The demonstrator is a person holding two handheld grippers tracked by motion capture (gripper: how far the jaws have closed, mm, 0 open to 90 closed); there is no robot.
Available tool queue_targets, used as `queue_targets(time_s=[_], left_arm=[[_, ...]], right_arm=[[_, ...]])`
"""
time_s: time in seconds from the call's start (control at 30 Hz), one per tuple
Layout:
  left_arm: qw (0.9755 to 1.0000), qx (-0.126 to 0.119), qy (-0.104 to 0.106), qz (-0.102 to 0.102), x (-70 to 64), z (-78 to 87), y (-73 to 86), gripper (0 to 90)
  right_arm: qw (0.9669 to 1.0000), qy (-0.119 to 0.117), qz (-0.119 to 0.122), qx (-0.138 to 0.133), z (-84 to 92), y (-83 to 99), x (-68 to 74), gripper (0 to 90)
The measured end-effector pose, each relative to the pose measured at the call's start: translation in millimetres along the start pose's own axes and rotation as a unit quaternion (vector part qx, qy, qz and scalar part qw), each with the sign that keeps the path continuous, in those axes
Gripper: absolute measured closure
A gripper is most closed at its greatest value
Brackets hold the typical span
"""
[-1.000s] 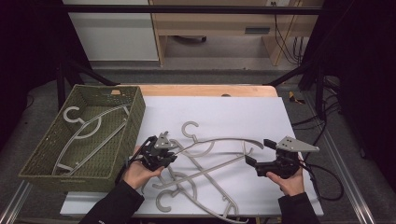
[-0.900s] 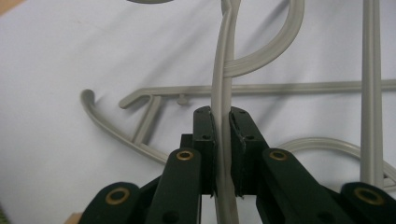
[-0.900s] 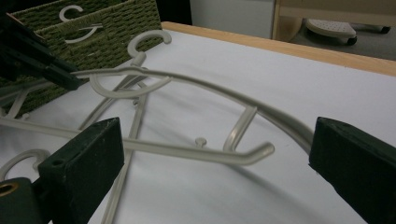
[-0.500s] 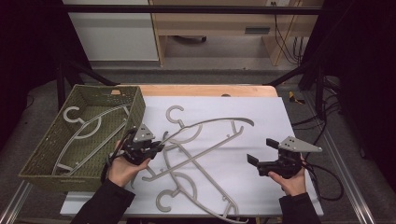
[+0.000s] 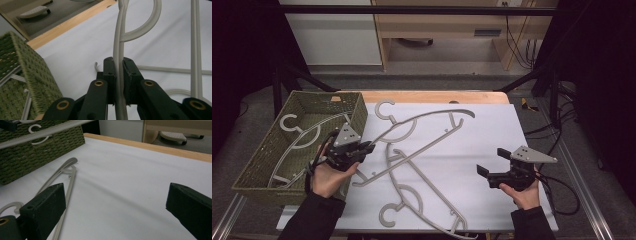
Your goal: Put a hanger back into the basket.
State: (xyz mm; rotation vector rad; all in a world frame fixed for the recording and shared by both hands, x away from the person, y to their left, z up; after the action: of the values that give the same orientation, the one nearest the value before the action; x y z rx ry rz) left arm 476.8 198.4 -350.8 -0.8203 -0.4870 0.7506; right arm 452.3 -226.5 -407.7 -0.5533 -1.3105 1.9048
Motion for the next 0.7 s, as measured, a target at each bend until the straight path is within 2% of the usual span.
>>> queue_targets(time_s=[0.17,0.2,0.3,0.33,0.37,0.43,0.47,0.7], left_arm=[[0.9997,-0.018,-0.011,0.013,15.6,15.0,-3.7,81.7],[0.9996,-0.022,-0.016,0.011,19.5,17.9,-4.8,81.7],[0.9994,-0.019,-0.026,0.013,30.7,26.2,-5.7,81.6],[0.9993,-0.019,-0.030,0.013,38.8,30.5,-5.9,81.7],[0.9993,-0.019,-0.030,0.013,38.8,30.5,-5.9,81.6],[0.9993,-0.017,-0.029,0.016,46.9,33.9,-5.1,81.6],[0.9993,-0.014,-0.033,0.013,51.2,35.8,-4.4,81.6],[0.9981,-0.017,-0.055,0.023,79.7,46.2,-0.7,81.6]], right_arm=[[1.0000,0.004,-0.005,-0.003,-0.1,-0.7,0.0,2.9],[1.0000,0.004,-0.005,-0.003,-0.1,-0.7,0.0,2.9],[1.0000,0.005,-0.004,-0.003,-0.7,-0.5,0.0,2.9],[1.0000,0.004,-0.005,-0.001,-1.2,-0.3,0.3,2.8],[1.0000,0.005,-0.004,0.000,-1.6,-0.1,0.0,2.8],[1.0000,0.004,-0.002,0.000,-1.8,0.2,0.0,2.8],[1.0000,0.004,-0.001,0.001,-2.0,0.3,-0.2,2.7],[1.0000,0.006,-0.003,0.000,-2.1,0.0,-0.4,2.7]])
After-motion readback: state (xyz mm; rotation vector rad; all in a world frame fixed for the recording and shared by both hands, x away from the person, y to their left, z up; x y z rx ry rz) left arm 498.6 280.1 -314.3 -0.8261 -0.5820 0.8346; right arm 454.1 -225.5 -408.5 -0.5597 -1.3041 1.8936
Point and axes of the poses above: each handheld gripper's, and its own axes: z roughly backward along the jaws, y roughly out of its underside, x roughly to its left, the point moved 4 cm from there along -z, roughly forward along the jaws, and after that the axes turned 3 degrees about z, right-handed, at the moved point
